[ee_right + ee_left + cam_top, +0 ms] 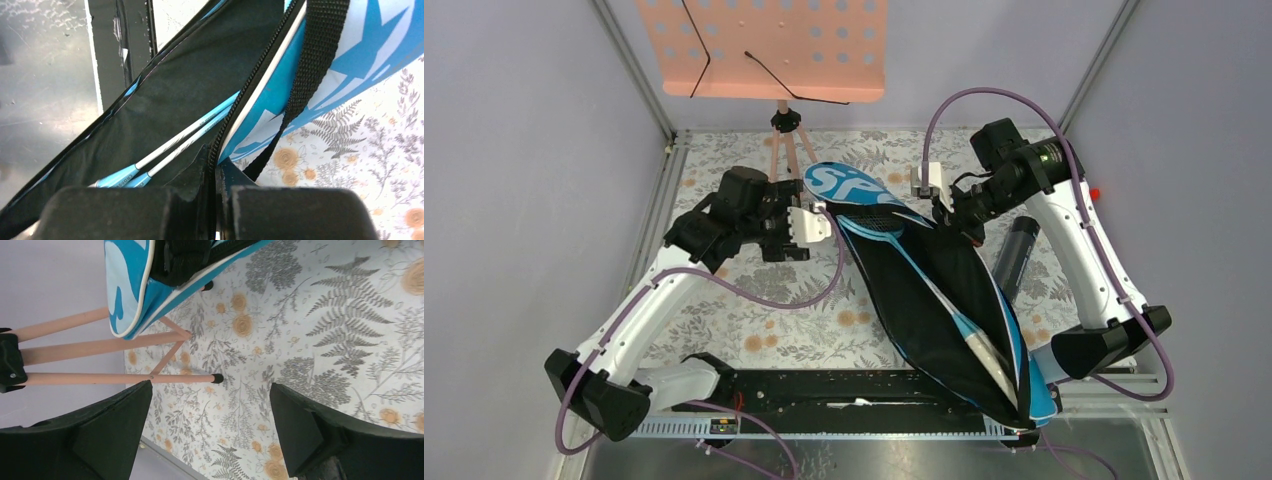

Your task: Pack up the badminton gear

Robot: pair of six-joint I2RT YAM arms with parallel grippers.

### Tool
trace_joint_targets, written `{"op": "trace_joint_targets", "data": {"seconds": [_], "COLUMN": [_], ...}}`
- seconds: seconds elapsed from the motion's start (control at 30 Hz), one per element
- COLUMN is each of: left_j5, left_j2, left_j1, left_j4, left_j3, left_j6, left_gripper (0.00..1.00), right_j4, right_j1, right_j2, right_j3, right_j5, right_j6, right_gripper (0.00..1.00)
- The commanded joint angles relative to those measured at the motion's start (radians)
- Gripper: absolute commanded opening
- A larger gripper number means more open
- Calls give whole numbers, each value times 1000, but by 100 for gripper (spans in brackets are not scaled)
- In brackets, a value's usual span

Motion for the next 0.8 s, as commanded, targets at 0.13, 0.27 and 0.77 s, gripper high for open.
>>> {"op": "trace_joint_targets", "data": {"seconds": [0.13,0.27,0.77], "left_j5": [82,131,210], "left_j2": [87,146,252], "left_j1": [73,84,87], "left_j4": [122,147,87], "left_j3": [78,125,122], "left_j6": [108,170,329], "left_gripper": [99,99,91], "right_j4": [-192,-192,-191], "right_j1": [0,14,53], "right_j2": [2,29,72], "right_j3": [16,11,56], "right_j5": [-142,-165,-211], "right_j6": [-171,-181,-202], "right_gripper": [0,0,0]}}
